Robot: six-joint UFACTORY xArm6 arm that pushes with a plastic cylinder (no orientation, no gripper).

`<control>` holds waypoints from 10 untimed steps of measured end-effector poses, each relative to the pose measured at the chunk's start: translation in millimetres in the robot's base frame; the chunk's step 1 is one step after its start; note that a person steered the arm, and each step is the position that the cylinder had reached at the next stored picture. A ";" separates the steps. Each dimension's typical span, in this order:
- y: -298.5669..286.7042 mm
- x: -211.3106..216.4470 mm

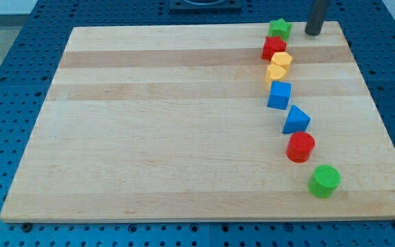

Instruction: Move green star to the top center

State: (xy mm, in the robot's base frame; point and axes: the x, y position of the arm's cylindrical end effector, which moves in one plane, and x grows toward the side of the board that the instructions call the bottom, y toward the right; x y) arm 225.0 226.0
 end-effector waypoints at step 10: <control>-183.8 13.5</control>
